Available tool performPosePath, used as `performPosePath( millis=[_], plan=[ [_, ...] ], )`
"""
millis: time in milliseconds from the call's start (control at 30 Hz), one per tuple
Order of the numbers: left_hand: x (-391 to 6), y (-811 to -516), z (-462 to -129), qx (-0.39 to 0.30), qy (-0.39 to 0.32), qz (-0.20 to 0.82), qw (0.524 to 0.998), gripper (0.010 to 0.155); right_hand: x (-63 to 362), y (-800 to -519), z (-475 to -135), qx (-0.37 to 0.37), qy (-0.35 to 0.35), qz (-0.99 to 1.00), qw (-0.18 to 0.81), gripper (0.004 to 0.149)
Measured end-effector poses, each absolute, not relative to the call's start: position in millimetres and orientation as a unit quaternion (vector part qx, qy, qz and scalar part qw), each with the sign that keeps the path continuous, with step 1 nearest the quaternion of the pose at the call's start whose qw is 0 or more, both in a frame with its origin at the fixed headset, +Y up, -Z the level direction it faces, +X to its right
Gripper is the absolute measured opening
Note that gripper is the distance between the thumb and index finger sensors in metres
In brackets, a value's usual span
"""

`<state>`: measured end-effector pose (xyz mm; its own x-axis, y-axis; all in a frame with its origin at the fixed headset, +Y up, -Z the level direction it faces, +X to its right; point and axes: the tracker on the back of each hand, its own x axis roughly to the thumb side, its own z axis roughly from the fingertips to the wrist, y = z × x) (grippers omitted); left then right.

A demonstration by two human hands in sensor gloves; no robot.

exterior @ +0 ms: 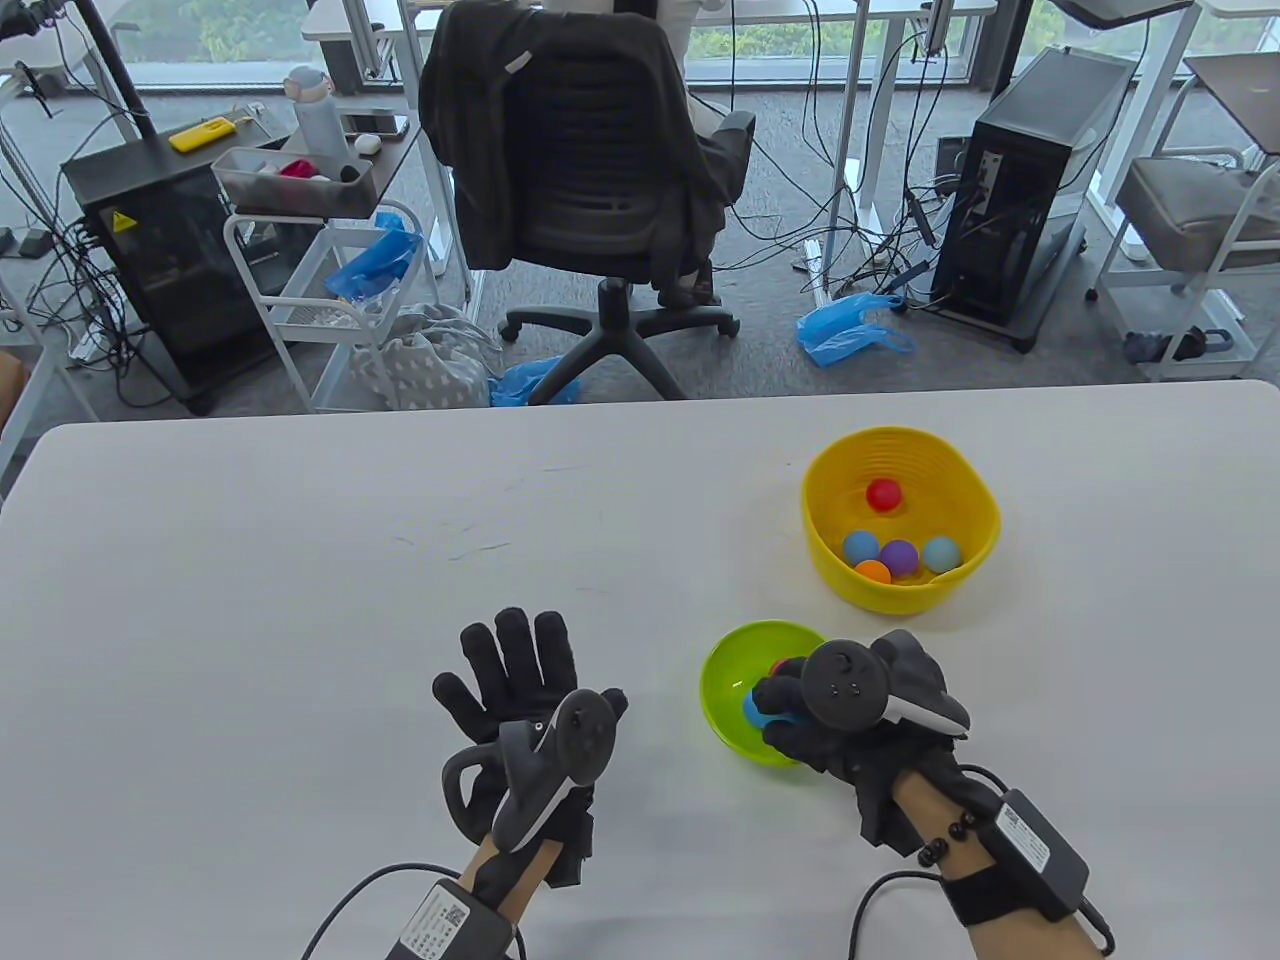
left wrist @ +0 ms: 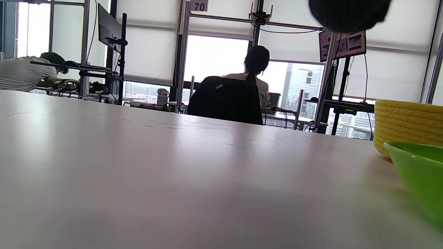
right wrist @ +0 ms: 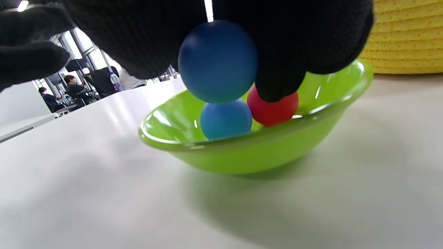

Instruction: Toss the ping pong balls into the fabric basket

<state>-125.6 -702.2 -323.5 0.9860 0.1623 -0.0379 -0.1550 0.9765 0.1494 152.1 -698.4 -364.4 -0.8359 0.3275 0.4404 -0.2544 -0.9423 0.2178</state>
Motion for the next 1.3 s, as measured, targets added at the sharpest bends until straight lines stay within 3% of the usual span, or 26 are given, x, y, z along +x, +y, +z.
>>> performPosePath(
  millis=[500, 833, 1033, 1300],
  plan=[
    [-123.4, -703.1, -322.3, 0.073, 0.017, 0.086, 0.993, 0.092, 214.2, -674.6, -371.9, 0.216, -0.021, 0.853, 0.475, 0.053],
    [-123.5, -702.3, -321.7, 0.079, 0.019, 0.077, 0.994, 0.092, 255.9, -689.7, -384.9, 0.075, -0.037, 0.749, 0.658, 0.053],
    [-123.4, -702.0, -321.5, 0.081, 0.022, 0.074, 0.994, 0.092, 277.9, -701.4, -395.2, 0.005, -0.053, 0.72, 0.692, 0.054],
    [-124.3, -701.9, -321.4, 0.08, 0.029, 0.07, 0.994, 0.092, 291.0, -722.4, -418.2, 0.017, 0.007, 0.643, 0.766, 0.085]
  ],
)
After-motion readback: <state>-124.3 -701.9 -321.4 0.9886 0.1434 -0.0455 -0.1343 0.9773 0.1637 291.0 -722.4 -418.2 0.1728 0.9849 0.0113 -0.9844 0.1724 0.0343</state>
